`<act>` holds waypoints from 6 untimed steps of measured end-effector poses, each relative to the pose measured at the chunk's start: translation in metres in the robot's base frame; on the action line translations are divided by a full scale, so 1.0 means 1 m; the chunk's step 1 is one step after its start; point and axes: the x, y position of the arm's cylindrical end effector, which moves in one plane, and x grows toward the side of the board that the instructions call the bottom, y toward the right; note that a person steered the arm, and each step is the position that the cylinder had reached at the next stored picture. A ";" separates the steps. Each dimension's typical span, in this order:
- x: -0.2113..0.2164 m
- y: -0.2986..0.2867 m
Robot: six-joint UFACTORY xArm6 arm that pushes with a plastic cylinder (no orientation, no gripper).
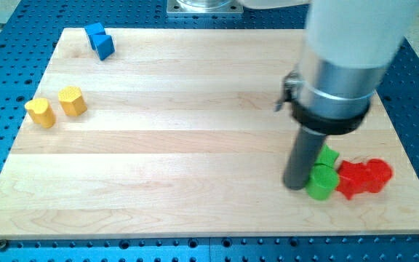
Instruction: Place the arm at the bottom left of the yellow heart
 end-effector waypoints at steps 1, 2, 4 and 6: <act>-0.003 -0.033; 0.036 -0.055; 0.012 -0.172; -0.071 -0.400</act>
